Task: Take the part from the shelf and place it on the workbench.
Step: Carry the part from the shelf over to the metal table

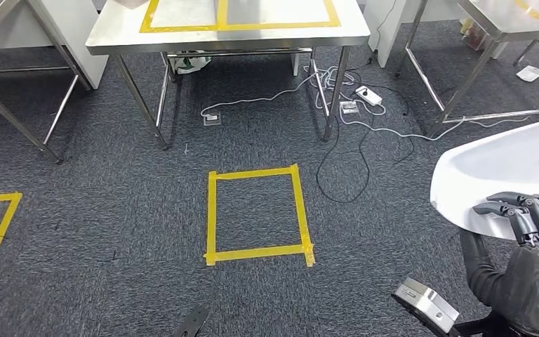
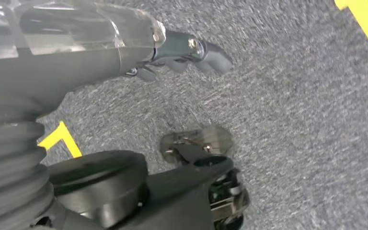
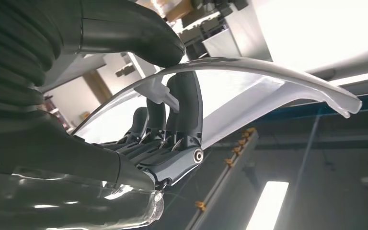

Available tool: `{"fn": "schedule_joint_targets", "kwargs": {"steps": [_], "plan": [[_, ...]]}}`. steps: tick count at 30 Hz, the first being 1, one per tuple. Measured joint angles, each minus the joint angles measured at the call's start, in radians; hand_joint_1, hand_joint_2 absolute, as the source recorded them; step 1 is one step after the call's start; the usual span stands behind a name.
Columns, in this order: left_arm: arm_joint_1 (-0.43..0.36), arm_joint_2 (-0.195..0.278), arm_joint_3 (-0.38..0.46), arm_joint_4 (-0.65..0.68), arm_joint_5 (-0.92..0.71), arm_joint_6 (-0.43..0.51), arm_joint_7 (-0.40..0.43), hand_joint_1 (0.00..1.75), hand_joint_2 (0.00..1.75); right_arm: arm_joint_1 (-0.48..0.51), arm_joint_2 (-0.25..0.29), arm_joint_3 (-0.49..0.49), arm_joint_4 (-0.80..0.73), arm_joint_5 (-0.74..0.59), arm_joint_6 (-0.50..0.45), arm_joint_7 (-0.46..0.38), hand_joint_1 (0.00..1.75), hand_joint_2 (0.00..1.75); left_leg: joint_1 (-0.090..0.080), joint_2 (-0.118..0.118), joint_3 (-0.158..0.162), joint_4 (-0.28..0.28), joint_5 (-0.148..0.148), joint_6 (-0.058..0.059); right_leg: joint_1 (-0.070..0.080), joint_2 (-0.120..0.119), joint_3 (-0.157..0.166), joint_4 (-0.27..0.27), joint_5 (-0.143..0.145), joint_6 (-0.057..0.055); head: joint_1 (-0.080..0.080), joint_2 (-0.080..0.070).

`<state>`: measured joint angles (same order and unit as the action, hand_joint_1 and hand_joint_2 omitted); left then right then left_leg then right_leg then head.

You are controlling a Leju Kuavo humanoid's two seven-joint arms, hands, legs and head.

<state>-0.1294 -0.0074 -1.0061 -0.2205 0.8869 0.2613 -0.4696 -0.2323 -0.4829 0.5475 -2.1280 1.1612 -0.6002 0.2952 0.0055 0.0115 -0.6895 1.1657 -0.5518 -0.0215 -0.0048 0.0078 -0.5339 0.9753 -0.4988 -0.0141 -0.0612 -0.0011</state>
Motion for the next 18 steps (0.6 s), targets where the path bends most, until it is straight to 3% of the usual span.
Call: {"fn": "schedule_joint_targets", "kwargs": {"steps": [2,3,5,6,8,9,11,13,16,17,18], "plan": [[0.0,0.0,0.0,0.0,0.0,0.0,0.0,0.0,1.75,0.001,0.001,0.004,0.0,0.001,0.003,0.0,1.75,1.75,0.007,-0.003,-0.043,0.098,-0.039,-0.009,-0.001,-0.027,-0.001,0.002,-0.001,0.001,-0.002,0.0],[0.0,0.0,0.0,0.0,0.0,0.0,-0.001,0.0,1.75,0.001,0.001,0.006,0.0,0.001,0.004,0.0,1.75,1.75,0.01,-0.005,-0.044,0.106,-0.033,-0.013,-0.001,-0.04,-0.001,0.003,-0.003,0.003,-0.002,0.0],[0.002,0.001,0.0,0.0,0.0,-0.001,-0.003,0.0,1.75,0.0,0.002,0.012,0.0,0.002,0.005,0.0,1.75,1.75,0.012,0.007,0.008,0.019,0.023,-0.018,-0.002,-0.063,0.0,0.01,-0.009,0.01,-0.003,0.0],[0.001,0.001,0.0,0.0,0.001,-0.002,-0.005,0.0,1.75,-0.001,0.002,0.014,0.0,0.004,0.005,0.001,1.75,1.75,0.009,0.03,0.044,-0.042,0.045,-0.017,-0.001,-0.072,0.0,0.014,-0.013,0.015,-0.003,0.0],[0.001,0.001,0.0,0.0,0.001,-0.004,-0.009,0.0,1.75,-0.002,0.003,0.017,-0.001,0.009,0.006,0.001,1.75,1.75,0.003,0.065,0.085,-0.12,0.064,-0.002,0.003,-0.086,-0.001,0.023,-0.02,0.025,-0.003,0.0],[0.002,0.001,0.0,0.0,0.002,-0.004,-0.01,0.0,1.75,-0.003,0.003,0.019,-0.002,0.011,0.006,0.001,1.75,1.75,-0.002,0.07,0.085,-0.127,0.059,0.008,0.004,-0.092,-0.001,0.025,-0.021,0.03,-0.003,0.0],[0.003,0.002,0.0,0.001,0.002,-0.003,-0.011,0.0,1.75,-0.003,0.003,0.02,-0.004,0.016,0.007,0.004,1.75,1.75,-0.002,0.053,0.081,-0.128,0.063,0.025,0.002,-0.101,0.0,0.025,-0.024,0.038,-0.003,0.0],[0.003,0.002,0.001,0.001,0.002,-0.001,-0.011,0.0,1.75,-0.002,0.002,0.02,-0.008,0.02,0.008,0.007,1.75,1.75,0.001,0.034,0.081,-0.13,0.067,0.037,-0.003,-0.076,-0.01,0.055,-0.052,0.048,-0.001,0.0],[0.003,0.002,0.001,0.001,0.001,-0.001,-0.012,0.0,1.75,0.004,0.001,0.02,-0.012,0.022,0.008,0.008,1.75,1.75,0.001,0.002,0.08,-0.131,0.071,0.045,-0.005,-0.022,-0.086,0.235,-0.149,0.055,0.004,0.0],[0.004,0.002,0.001,0.001,0.001,-0.001,-0.012,0.0,1.75,0.006,0.001,0.021,-0.011,0.023,0.008,0.008,1.75,1.75,-0.001,-0.011,0.079,-0.131,0.072,0.047,-0.004,-0.016,-0.111,0.29,-0.167,0.054,0.004,0.0],[0.004,0.002,0.001,0.001,0.001,-0.001,-0.012,0.0,1.75,0.008,0.001,0.022,-0.011,0.022,0.008,0.008,1.75,1.75,-0.003,-0.023,0.079,-0.131,0.073,0.048,-0.004,-0.014,-0.123,0.312,-0.165,0.05,0.005,0.0]]}}
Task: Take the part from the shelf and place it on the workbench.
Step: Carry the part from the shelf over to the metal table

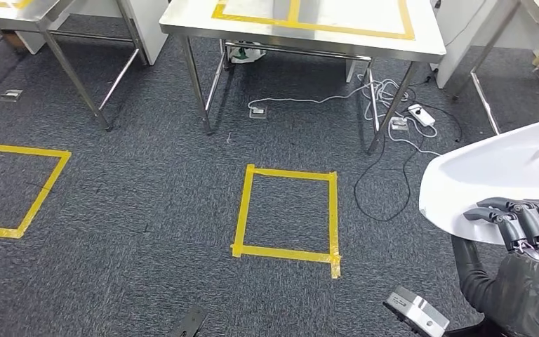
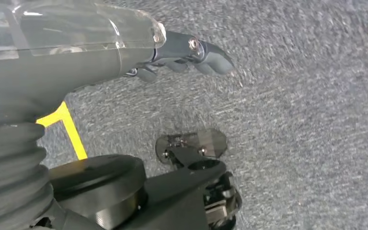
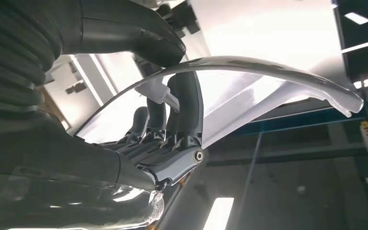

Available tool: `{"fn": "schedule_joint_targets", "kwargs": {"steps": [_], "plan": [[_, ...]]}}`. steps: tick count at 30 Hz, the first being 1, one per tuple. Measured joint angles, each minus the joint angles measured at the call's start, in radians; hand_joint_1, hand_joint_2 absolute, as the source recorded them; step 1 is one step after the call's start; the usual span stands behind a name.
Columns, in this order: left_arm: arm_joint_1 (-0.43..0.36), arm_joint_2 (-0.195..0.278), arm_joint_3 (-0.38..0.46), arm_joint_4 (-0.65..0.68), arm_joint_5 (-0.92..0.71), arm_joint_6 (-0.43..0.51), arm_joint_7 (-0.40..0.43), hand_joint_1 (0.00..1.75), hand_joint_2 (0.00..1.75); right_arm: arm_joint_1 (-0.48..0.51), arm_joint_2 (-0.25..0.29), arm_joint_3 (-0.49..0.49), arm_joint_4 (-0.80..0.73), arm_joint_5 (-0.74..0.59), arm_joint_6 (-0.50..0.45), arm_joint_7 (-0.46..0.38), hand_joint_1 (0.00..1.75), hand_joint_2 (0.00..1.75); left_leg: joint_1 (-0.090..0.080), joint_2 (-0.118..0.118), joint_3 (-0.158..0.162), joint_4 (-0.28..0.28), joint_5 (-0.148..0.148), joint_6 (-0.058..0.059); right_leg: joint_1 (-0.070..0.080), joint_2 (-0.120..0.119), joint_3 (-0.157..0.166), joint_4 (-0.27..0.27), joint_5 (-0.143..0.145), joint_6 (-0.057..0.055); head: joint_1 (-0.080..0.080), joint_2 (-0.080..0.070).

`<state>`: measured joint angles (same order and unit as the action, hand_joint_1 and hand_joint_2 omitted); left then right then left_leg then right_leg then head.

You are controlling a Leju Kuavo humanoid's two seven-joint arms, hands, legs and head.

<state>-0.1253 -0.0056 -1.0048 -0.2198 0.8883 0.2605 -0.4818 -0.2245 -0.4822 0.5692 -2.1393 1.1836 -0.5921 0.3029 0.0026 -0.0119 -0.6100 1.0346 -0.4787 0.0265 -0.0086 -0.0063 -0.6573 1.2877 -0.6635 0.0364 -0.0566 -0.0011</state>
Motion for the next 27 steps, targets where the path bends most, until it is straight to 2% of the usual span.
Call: {"fn": "schedule_joint_targets", "kwargs": {"steps": [1,3,4,5,6,8,10,18,27], "plan": [[0.0,0.0,0.0,0.0,0.0,0.0,0.0,0.0,1.75,0.001,0.0,0.0,0.0,-0.001,0.0,0.0,1.75,1.75,-0.002,-0.011,0.001,0.0,0.001,0.001,0.0,0.002,0.007,-0.019,0.024,-0.006,0.0,0.0],[0.0,0.0,0.0,0.0,0.0,0.0,0.0,0.0,1.75,-0.001,0.0,0.002,-0.002,-0.013,-0.002,0.0,1.75,1.75,-0.006,-0.031,0.003,0.0,0.002,0.003,0.004,0.011,0.059,-0.14,0.099,-0.023,0.001,0.0],[0.0,0.0,0.0,0.0,0.0,0.0,0.001,0.0,1.75,-0.003,0.0,0.003,-0.004,-0.024,-0.004,-0.001,1.75,1.75,-0.007,-0.039,0.003,0.001,0.003,0.002,0.007,0.017,0.086,-0.203,0.128,-0.032,0.001,0.0],[0.0,-0.001,0.0,0.0,0.0,0.0,0.001,0.0,1.75,-0.005,-0.001,0.005,-0.006,-0.035,-0.005,-0.002,1.75,1.75,-0.008,-0.045,0.001,0.001,0.005,-0.001,0.01,0.022,0.104,-0.248,0.142,-0.038,0.002,0.0],[0.001,-0.001,0.0,0.0,0.0,0.0,0.002,0.0,1.75,-0.007,-0.001,0.006,-0.007,-0.044,-0.007,-0.003,1.75,1.75,-0.009,-0.048,-0.003,0.003,0.005,-0.004,0.011,0.025,0.112,-0.273,0.144,-0.039,0.001,0.0],[0.002,-0.001,0.001,0.0,0.001,-0.001,0.003,0.0,1.75,-0.009,-0.002,0.008,-0.008,-0.054,-0.01,-0.007,1.75,1.75,-0.009,-0.046,-0.009,0.004,0.005,-0.001,0.012,0.026,0.114,-0.284,0.142,-0.025,0.001,0.0],[0.003,-0.001,0.001,0.0,0.001,-0.001,0.003,0.0,1.75,-0.009,-0.002,0.012,-0.008,-0.059,-0.015,-0.014,1.75,1.75,-0.008,-0.039,-0.007,0.002,0.004,0.003,0.012,0.028,0.113,-0.286,0.142,-0.017,0.001,0.0],[0.003,0.001,0.001,0.0,0.015,-0.004,0.015,0.0,1.75,-0.005,-0.002,0.015,-0.008,-0.065,-0.019,-0.021,1.75,1.75,-0.007,-0.02,0.002,-0.006,0.005,-0.007,0.012,0.043,0.114,-0.285,0.144,-0.025,0.001,0.0],[0.001,0.002,0.001,0.0,0.005,-0.003,0.019,0.0,1.75,-0.001,-0.003,0.015,-0.007,-0.083,-0.019,-0.03,1.75,1.75,-0.01,-0.017,0.001,-0.006,0.002,-0.008,0.01,0.046,0.114,-0.287,0.143,-0.026,0.001,0.0]]}}
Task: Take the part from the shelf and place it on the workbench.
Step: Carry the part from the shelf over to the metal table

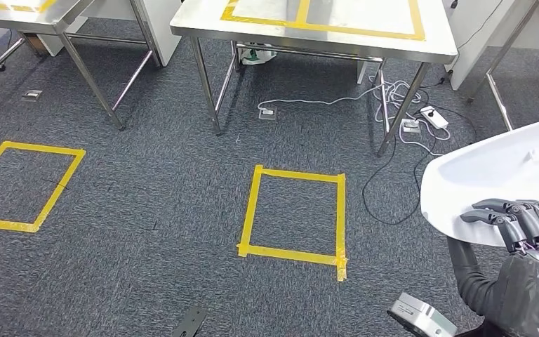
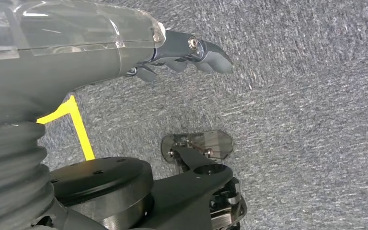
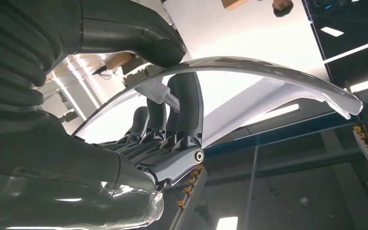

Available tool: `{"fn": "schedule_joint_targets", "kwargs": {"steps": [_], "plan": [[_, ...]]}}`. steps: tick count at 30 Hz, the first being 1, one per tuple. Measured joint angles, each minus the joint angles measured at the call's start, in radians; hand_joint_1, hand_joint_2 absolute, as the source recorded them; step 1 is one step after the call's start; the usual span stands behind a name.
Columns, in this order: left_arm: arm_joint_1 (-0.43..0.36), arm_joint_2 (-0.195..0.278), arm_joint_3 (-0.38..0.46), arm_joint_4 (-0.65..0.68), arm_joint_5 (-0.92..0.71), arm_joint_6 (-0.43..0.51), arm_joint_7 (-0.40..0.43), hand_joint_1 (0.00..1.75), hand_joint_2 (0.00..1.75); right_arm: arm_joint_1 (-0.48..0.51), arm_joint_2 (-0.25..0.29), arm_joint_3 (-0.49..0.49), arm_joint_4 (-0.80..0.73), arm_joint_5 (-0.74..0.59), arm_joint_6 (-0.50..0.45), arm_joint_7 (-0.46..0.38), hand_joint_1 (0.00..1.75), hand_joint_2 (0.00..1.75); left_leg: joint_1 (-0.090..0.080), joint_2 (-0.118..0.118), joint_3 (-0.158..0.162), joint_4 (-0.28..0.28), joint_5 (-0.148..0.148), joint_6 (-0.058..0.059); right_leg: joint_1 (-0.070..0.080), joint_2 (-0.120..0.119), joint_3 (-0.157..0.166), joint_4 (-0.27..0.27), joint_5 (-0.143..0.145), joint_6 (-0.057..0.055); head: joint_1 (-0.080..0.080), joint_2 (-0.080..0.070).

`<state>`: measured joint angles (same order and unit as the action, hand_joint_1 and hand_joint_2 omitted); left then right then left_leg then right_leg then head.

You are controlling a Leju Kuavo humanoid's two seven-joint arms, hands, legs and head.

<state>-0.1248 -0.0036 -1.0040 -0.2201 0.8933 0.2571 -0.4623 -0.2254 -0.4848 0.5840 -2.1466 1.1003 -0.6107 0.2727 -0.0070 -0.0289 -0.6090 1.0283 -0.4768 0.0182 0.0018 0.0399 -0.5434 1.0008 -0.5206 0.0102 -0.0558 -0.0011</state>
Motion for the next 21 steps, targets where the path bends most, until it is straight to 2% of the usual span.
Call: {"fn": "schedule_joint_targets", "kwargs": {"steps": [7,10,12,14,16,17,18,19,21], "plan": [[0.0,0.002,0.0,0.0,-0.003,0.0,-0.001,0.0,1.75,0.022,0.0,0.0,0.0,-0.001,0.0,-0.001,1.75,1.75,-0.01,0.0,0.001,0.002,-0.006,0.011,-0.01,0.0,0.002,-0.003,-0.003,0.01,0.0,0.0],[0.0,0.003,0.0,0.0,-0.003,0.002,-0.001,0.0,1.75,0.029,0.0,-0.001,0.0,-0.002,0.0,-0.001,1.75,1.75,-0.012,-0.001,0.002,-0.001,-0.01,0.021,-0.012,0.0,0.007,-0.002,0.0,0.02,0.0,0.0],[0.0,0.003,0.0,0.0,-0.003,0.003,-0.002,0.0,1.75,0.032,-0.001,-0.001,-0.001,-0.002,0.0,-0.001,1.75,1.75,-0.006,-0.001,0.015,-0.009,-0.013,0.03,-0.011,-0.007,0.005,0.016,-0.003,0.027,0.001,0.0],[0.0,0.003,0.0,0.0,-0.002,0.003,-0.003,0.0,1.75,0.031,-0.004,-0.001,-0.001,-0.002,0.0,-0.001,1.75,1.75,-0.003,0.003,0.033,-0.015,-0.019,0.036,-0.011,-0.021,-0.03,0.085,-0.035,0.033,0.006,0.0],[0.0,0.004,0.0,0.0,0.002,0.002,-0.006,0.0,1.75,0.034,-0.006,-0.001,-0.001,-0.003,0.001,-0.001,1.75,1.75,-0.003,0.009,0.043,-0.015,-0.029,0.037,-0.011,-0.031,-0.104,0.209,-0.085,0.039,0.011,0.0],[0.001,0.004,0.0,0.0,0.005,0.002,-0.006,0.0,1.75,0.036,-0.006,0.0,0.0,-0.004,0.001,-0.001,1.75,1.75,-0.003,0.012,0.049,-0.015,-0.035,0.036,-0.011,-0.033,-0.137,0.258,-0.098,0.04,0.011,0.0],[0.002,0.004,0.0,0.0,0.007,0.002,-0.007,0.0,1.75,0.037,-0.005,0.0,0.001,-0.005,0.001,-0.002,1.75,1.75,-0.004,0.015,0.057,-0.015,-0.041,0.035,-0.011,-0.034,-0.156,0.278,-0.094,0.039,0.011,0.0],[0.003,0.004,0.0,0.0,0.009,0.002,-0.008,0.0,1.75,0.038,-0.005,0.001,0.003,-0.007,0.002,-0.003,1.75,1.75,-0.004,0.016,0.067,-0.015,-0.048,0.032,-0.011,-0.034,-0.156,0.261,-0.068,0.036,0.011,0.0],[0.004,0.004,0.0,0.0,0.012,0.002,-0.01,0.0,1.75,0.039,-0.006,0.002,0.004,-0.011,0.002,-0.006,1.75,1.75,-0.005,0.017,0.09,-0.016,-0.064,0.027,-0.008,-0.029,-0.112,0.143,0.02,0.024,0.011,0.0]]}}
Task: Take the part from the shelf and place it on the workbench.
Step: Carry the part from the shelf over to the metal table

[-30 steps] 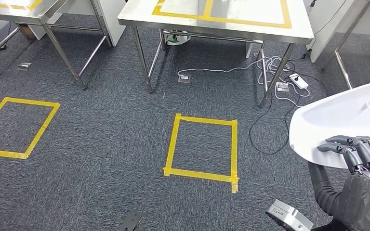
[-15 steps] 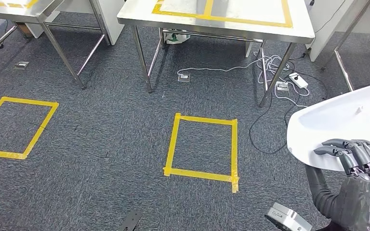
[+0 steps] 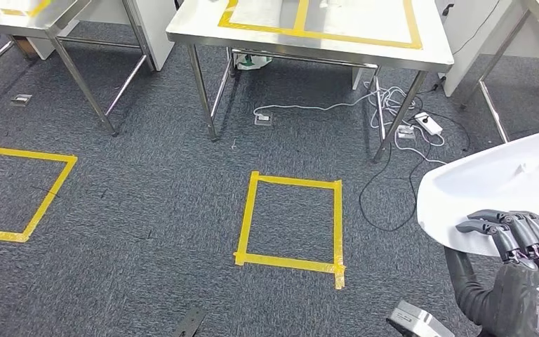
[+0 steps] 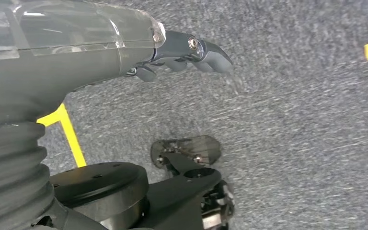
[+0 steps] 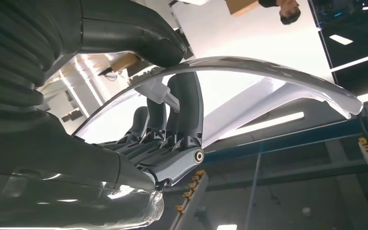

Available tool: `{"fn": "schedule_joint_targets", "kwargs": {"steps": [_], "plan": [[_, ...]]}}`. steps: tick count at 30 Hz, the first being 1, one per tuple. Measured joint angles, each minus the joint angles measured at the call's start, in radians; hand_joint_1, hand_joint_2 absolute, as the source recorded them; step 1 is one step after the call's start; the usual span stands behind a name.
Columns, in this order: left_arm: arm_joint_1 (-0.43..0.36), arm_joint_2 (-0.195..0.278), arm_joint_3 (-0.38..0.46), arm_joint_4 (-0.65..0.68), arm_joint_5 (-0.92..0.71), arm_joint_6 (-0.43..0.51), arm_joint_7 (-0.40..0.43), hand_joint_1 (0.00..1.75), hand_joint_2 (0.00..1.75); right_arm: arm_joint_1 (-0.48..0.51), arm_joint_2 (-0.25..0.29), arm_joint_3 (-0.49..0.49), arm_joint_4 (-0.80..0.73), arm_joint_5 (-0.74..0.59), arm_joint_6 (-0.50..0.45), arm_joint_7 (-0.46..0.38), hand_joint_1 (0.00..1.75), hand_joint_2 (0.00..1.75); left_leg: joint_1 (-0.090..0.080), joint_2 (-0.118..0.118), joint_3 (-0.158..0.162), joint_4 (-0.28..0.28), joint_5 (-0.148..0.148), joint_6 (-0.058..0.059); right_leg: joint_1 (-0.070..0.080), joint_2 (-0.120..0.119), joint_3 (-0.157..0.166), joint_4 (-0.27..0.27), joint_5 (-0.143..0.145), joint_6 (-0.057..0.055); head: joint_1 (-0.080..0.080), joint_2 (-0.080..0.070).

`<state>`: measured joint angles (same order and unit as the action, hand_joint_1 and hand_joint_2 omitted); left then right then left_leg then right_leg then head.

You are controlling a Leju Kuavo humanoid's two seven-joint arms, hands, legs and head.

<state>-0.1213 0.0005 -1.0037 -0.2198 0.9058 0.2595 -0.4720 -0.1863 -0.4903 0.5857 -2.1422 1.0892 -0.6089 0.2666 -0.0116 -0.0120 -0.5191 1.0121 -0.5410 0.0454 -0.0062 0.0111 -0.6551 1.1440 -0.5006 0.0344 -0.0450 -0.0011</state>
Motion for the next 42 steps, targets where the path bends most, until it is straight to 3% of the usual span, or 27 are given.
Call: {"fn": "schedule_joint_targets", "kwargs": {"steps": [2,4,7,9,11,13,14,15,17,18,19,20,22,23,24,26,27,28,29,30,32,33,34,37,38,40,42], "plan": [[-0.001,-0.001,0.0,0.0,0.002,0.001,-0.002,0.0,1.75,0.001,0.0,0.002,0.002,-0.003,0.001,-0.002,1.75,1.75,0.002,-0.001,0.011,-0.003,-0.012,-0.008,0.008,0.01,0.038,-0.101,0.036,-0.014,0.0,0.0],[0.0,-0.002,0.0,0.0,0.003,0.001,-0.004,0.0,1.75,0.005,0.0,0.003,0.004,-0.006,0.002,-0.003,1.75,1.75,0.003,-0.003,0.016,-0.007,-0.016,-0.019,0.014,0.01,0.049,-0.134,0.026,-0.027,-0.001,0.0],[0.004,-0.001,0.0,0.0,0.006,0.001,0.0,0.0,1.75,0.01,0.0,0.004,0.004,-0.01,0.004,-0.003,1.75,1.75,-0.001,-0.003,0.015,0.034,-0.009,-0.037,0.007,-0.004,0.095,-0.166,0.021,-0.043,-0.004,0.0],[0.004,0.0,0.0,0.0,0.006,0.001,0.012,0.0,1.75,0.014,0.0,0.004,0.004,-0.01,0.004,-0.003,1.75,1.75,0.004,0.005,-0.051,0.138,-0.022,-0.049,0.001,-0.015,0.131,-0.182,0.009,-0.048,-0.008,0.0],[0.007,0.001,0.0,0.0,0.006,0.003,0.02,0.0,1.75,0.025,0.0,0.003,0.004,-0.015,-0.002,-0.002,1.75,1.75,0.011,0.009,-0.146,0.243,-0.07,-0.058,-0.001,-0.023,0.158,-0.189,-0.011,-0.047,-0.011,0.0],[0.013,0.004,0.0,0.001,0.005,0.004,0.021,0.0,1.75,0.042,0.0,0.0,0.003,-0.024,-0.013,-0.002,1.75,1.75,0.017,0.012,-0.203,0.259,-0.105,-0.066,-0.005,-0.026,0.192,-0.192,-0.038,-0.042,-0.013,0.0],[0.015,0.007,0.0,0.001,0.002,0.004,0.023,0.0,1.75,0.051,0.0,-0.002,0.002,-0.029,-0.019,-0.002,1.75,1.75,0.02,0.015,-0.21,0.225,-0.092,-0.069,-0.007,-0.028,0.213,-0.193,-0.053,-0.039,-0.013,0.0],[0.015,0.009,0.0,0.001,-0.002,0.005,0.026,0.0,1.75,0.062,0.0,-0.004,0.001,-0.032,-0.025,-0.005,1.75,1.75,0.022,0.02,-0.207,0.172,-0.051,-0.071,-0.009,-0.029,0.234,-0.193,-0.071,-0.034,-0.013,0.0],[0.013,0.013,0.0,0.001,-0.012,0.01,0.035,0.0,1.75,0.084,0.0,-0.005,-0.002,-0.033,-0.037,-0.016,1.75,1.75,0.023,0.038,-0.196,0.071,0.075,-0.066,-0.01,-0.032,0.271,-0.19,-0.107,-0.022,-0.014,0.0],[0.011,0.014,0.0,0.001,-0.016,0.014,0.039,0.0,1.75,0.093,0.0,-0.006,-0.005,-0.032,-0.043,-0.023,1.75,1.75,0.021,0.044,-0.191,0.048,0.117,-0.059,-0.01,-0.033,0.288,-0.192,-0.126,-0.015,-0.013,0.0],[0.007,0.015,0.0,0.001,-0.019,0.019,0.041,0.0,1.75,0.102,0.001,-0.008,-0.008,-0.031,-0.047,-0.03,1.75,1.75,0.019,0.046,-0.186,0.042,0.133,-0.05,-0.01,-0.034,0.301,-0.189,-0.135,-0.007,-0.013,0.0],[-0.001,0.017,0.0,0.001,-0.022,0.022,0.041,0.0,1.75,0.11,0.001,-0.011,-0.013,-0.028,-0.049,-0.036,1.75,1.75,0.018,0.042,-0.176,0.047,0.12,-0.039,-0.011,-0.033,0.306,-0.177,-0.134,0.0,-0.014,0.0],[-0.017,0.021,0.0,0.001,-0.026,0.027,0.041,0.0,1.75,0.118,0.002,-0.018,-0.024,-0.024,-0.049,-0.042,1.75,1.75,0.018,0.033,-0.152,0.044,0.099,-0.023,-0.014,-0.029,0.274,-0.09,-0.1,0.009,-0.015,0.0],[-0.024,0.023,0.0,0.002,-0.028,0.028,0.041,0.0,1.75,0.12,0.003,-0.02,-0.027,-0.022,-0.049,-0.044,1.75,1.75,0.019,0.028,-0.136,0.043,0.088,-0.017,-0.014,-0.026,0.234,-0.022,-0.089,0.012,-0.014,0.0],[-0.028,0.025,0.0,0.002,-0.031,0.029,0.041,0.0,1.75,0.123,0.003,-0.021,-0.029,-0.021,-0.047,-0.045,1.75,1.75,0.019,0.025,-0.118,0.04,0.076,-0.011,-0.014,-0.022,0.185,0.045,-0.099,0.013,-0.012,0.0],[-0.029,0.025,0.0,0.002,-0.035,0.029,0.044,0.0,1.75,0.132,0.003,-0.022,-0.03,-0.02,-0.041,-0.044,1.75,1.75,0.017,0.016,-0.081,0.037,0.048,-0.006,-0.01,-0.018,0.097,0.134,-0.173,0.014,-0.01,0.0],[-0.027,0.025,0.0,0.002,-0.038,0.029,0.046,0.0,1.75,0.136,0.003,-0.023,-0.03,-0.02,-0.037,-0.044,1.75,1.75,0.015,0.011,-0.063,0.036,0.034,-0.004,-0.009,-0.018,0.065,0.147,-0.216,0.012,-0.009,0.0],[-0.027,0.025,0.0,0.002,-0.04,0.029,0.049,0.0,1.75,0.138,0.003,-0.023,-0.03,-0.02,-0.034,-0.044,1.75,1.75,0.012,0.007,-0.044,0.036,0.02,-0.002,-0.006,-0.017,0.045,0.14,-0.241,0.007,-0.009,0.0],[-0.026,0.025,0.0,0.002,-0.045,0.03,0.052,0.0,1.75,0.137,0.003,-0.023,-0.031,-0.021,-0.03,-0.043,1.75,1.75,0.008,0.003,-0.025,0.035,0.007,-0.001,-0.002,-0.017,0.034,0.112,-0.238,-0.001,-0.008,0.0],[-0.027,0.024,-0.001,0.002,-0.051,0.031,0.055,0.0,1.75,0.136,0.004,-0.024,-0.033,-0.023,-0.025,-0.043,1.75,1.75,0.004,0.0,-0.008,0.034,-0.006,0.0,0.005,-0.016,0.03,0.065,-0.199,-0.014,-0.007,0.0],[-0.028,0.019,-0.003,0.001,-0.072,0.032,0.064,0.0,1.75,0.131,0.004,-0.027,-0.038,-0.033,-0.018,-0.043,1.75,1.75,0.0,-0.005,0.017,0.031,-0.029,0.0,0.025,-0.007,0.029,-0.041,-0.061,-0.049,-0.007,0.0],[-0.029,0.015,-0.004,0.001,-0.083,0.033,0.068,0.0,1.75,0.127,0.004,-0.028,-0.04,-0.042,-0.017,-0.044,1.75,1.75,0.0,-0.007,0.024,0.027,-0.037,-0.003,0.034,0.001,0.032,-0.079,-0.01,-0.061,-0.008,0.0],[-0.03,0.012,-0.006,-0.001,-0.093,0.032,0.072,0.0,1.75,0.123,0.004,-0.03,-0.043,-0.052,-0.019,-0.047,1.75,1.75,0.001,-0.008,0.032,0.026,-0.039,-0.007,0.04,0.009,0.036,-0.104,0.017,-0.068,-0.008,0.0],[-0.034,0.012,-0.013,-0.005,-0.102,0.031,0.076,0.0,1.75,0.113,0.008,-0.03,-0.046,-0.078,-0.033,-0.064,1.75,1.75,-0.001,-0.002,0.048,0.037,-0.029,-0.023,0.036,0.013,0.078,-0.149,0.027,-0.072,-0.008,0.0],[-0.036,0.013,-0.014,-0.005,-0.101,0.031,0.075,0.0,1.75,0.112,0.009,-0.03,-0.046,-0.082,-0.037,-0.07,1.75,1.75,-0.001,0.002,0.037,0.061,-0.031,-0.029,0.032,0.011,0.095,-0.159,0.029,-0.074,-0.01,0.0],[-0.042,0.015,-0.017,-0.006,-0.099,0.031,0.076,0.0,1.75,0.112,0.011,-0.029,-0.045,-0.084,-0.04,-0.076,1.75,1.75,0.004,0.007,-0.023,0.156,-0.061,-0.041,0.025,0.007,0.12,-0.169,0.023,-0.075,-0.011,0.0],[-0.042,0.018,-0.02,-0.006,-0.098,0.032,0.08,0.0,1.75,0.112,0.014,-0.029,-0.043,-0.084,-0.04,-0.078,1.75,1.75,0.014,0.008,-0.102,0.239,-0.113,-0.057,0.018,0.007,0.136,-0.171,0.007,-0.07,-0.012,0.0]]}}
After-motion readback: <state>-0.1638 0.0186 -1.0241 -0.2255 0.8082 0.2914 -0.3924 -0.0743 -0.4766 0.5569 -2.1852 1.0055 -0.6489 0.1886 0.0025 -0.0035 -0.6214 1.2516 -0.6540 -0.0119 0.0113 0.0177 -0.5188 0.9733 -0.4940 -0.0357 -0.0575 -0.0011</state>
